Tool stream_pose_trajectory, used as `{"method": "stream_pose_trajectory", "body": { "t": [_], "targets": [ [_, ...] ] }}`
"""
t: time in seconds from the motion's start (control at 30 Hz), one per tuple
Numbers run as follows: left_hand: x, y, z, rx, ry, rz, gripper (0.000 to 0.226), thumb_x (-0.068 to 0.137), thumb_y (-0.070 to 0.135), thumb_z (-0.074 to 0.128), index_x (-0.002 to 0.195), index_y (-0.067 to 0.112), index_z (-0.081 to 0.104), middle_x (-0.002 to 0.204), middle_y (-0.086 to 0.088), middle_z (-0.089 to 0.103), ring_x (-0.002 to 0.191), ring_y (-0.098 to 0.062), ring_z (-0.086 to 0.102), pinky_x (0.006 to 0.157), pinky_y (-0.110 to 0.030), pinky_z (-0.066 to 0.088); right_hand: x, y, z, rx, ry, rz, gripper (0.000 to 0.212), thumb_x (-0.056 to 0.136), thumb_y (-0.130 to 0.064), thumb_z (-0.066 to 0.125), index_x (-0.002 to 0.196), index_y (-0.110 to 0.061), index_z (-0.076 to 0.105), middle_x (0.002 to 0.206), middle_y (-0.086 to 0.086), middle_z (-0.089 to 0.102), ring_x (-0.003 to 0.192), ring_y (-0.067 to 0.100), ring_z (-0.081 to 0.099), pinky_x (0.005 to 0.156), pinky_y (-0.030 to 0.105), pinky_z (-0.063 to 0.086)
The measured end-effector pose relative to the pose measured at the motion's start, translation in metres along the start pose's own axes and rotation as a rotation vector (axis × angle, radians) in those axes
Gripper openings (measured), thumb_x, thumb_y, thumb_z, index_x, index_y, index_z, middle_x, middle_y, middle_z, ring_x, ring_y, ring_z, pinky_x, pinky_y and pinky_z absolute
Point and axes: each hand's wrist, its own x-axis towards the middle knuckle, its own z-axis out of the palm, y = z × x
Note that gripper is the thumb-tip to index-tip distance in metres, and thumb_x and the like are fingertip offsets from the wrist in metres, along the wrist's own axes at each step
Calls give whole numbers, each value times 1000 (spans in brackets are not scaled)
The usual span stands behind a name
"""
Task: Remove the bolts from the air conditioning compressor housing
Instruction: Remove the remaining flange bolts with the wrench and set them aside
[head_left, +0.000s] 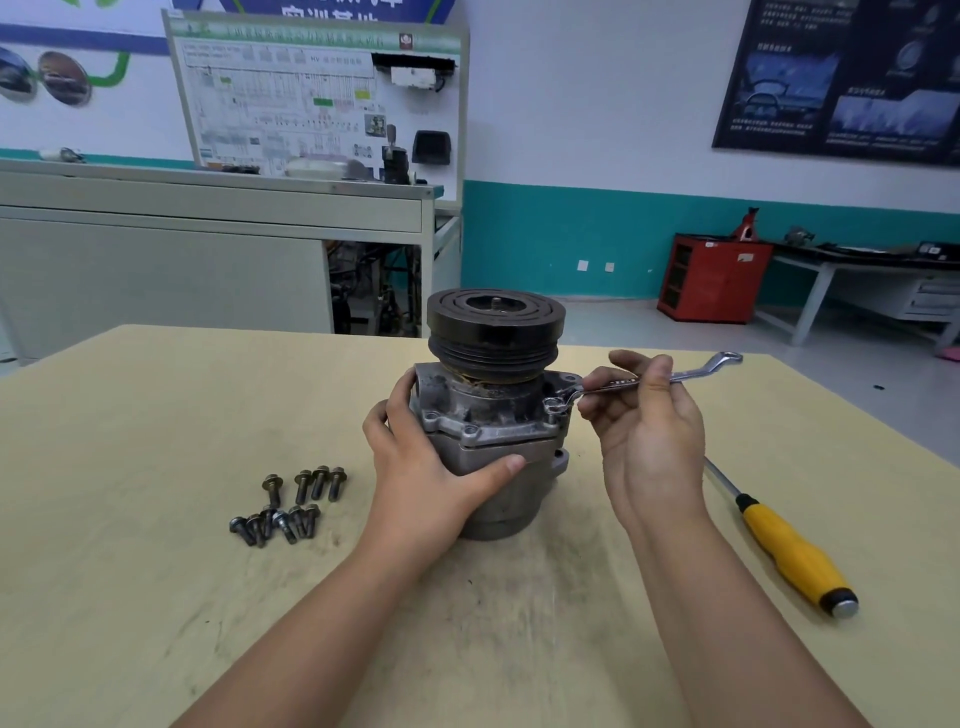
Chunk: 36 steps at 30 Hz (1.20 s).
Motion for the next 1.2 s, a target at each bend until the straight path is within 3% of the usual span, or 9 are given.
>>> {"method": "stream_pose_trajectory", "body": {
  "t": [0.2, 0.3, 0.4, 0.5, 0.6, 0.8, 0.93, 1.1, 1.2],
  "targets": [
    [0, 1, 0, 4, -3, -6, 116, 53, 57, 80, 141, 45, 6, 125, 20, 10, 121, -3, 27, 103, -21, 24, 2, -2, -2, 187, 39, 115, 25, 103, -17, 31, 91, -8, 51, 66, 7, 67, 58, 15, 61, 58, 23, 52],
    [0, 2, -1, 3, -8, -6, 116, 53, 55, 80, 142, 45, 6, 125, 20, 11, 122, -4, 29, 103, -21, 25, 1, -8, 0, 79, 94, -64, 24, 103, -15, 31, 89, -10, 50, 69, 4, 69, 61, 15, 64, 60, 24, 53],
    [0, 1, -1, -3, -12, -9, 116, 53, 55, 80, 142, 43, 6, 123, 21, 10, 121, -2, 28, 103, -19, 24, -5, -9, 3, -273, 131, -339, 22, 101, -20, 36, 85, -19, 51, 74, 0, 70, 62, 16, 64, 64, 27, 51],
    [0, 1, 0, -10, -7, -11, 116, 51, 57, 78, 142, 44, 6, 122, 22, 10, 120, -1, 27, 103, -19, 23, -13, -8, 5, -445, 45, -556, 17, 97, -24, 41, 84, -28, 50, 76, -2, 68, 62, 14, 63, 63, 21, 49],
    [0, 1, 0, -6, 5, -2, 116, 52, 55, 80, 142, 44, 7, 123, 21, 10, 119, 0, 25, 102, -18, 23, -18, -3, 6, -577, -64, -649, 13, 95, -27, 43, 85, -32, 51, 81, -2, 67, 65, 15, 63, 65, 28, 50],
    [0, 0, 0, 3, 6, 12, 117, 53, 52, 82, 144, 39, 7, 126, 17, 10, 121, 0, 23, 104, -19, 23, -21, 6, 3, -811, -141, -806, 29, 95, -21, 46, 84, 2, 61, 78, 9, 65, 66, 26, 66, 63, 37, 53],
    [0, 1, -1, 1, -1, 8, 118, 53, 53, 81, 144, 40, 7, 127, 16, 10, 122, -2, 24, 105, -20, 24, -23, 9, 4, -861, -164, -946, 43, 99, -24, 39, 81, 9, 61, 75, 17, 64, 65, 25, 63, 67, 20, 46],
    [0, 1, 0, 1, 1, -1, 119, 51, 55, 79, 144, 39, 7, 129, 14, 11, 123, -4, 26, 105, -21, 25, -26, 17, 4, -835, -185, -962, 49, 102, -28, 34, 80, 7, 61, 76, 15, 63, 74, 17, 56, 72, 16, 43],
    [1, 1, 0, 11, 6, 2, 118, 53, 53, 81, 144, 37, 7, 131, 12, 12, 124, -5, 27, 107, -22, 26, -32, 24, 8, -731, -168, -821, 40, 101, -29, 34, 80, -8, 60, 74, 6, 62, 68, 13, 56, 65, 20, 45]
  ]
}}
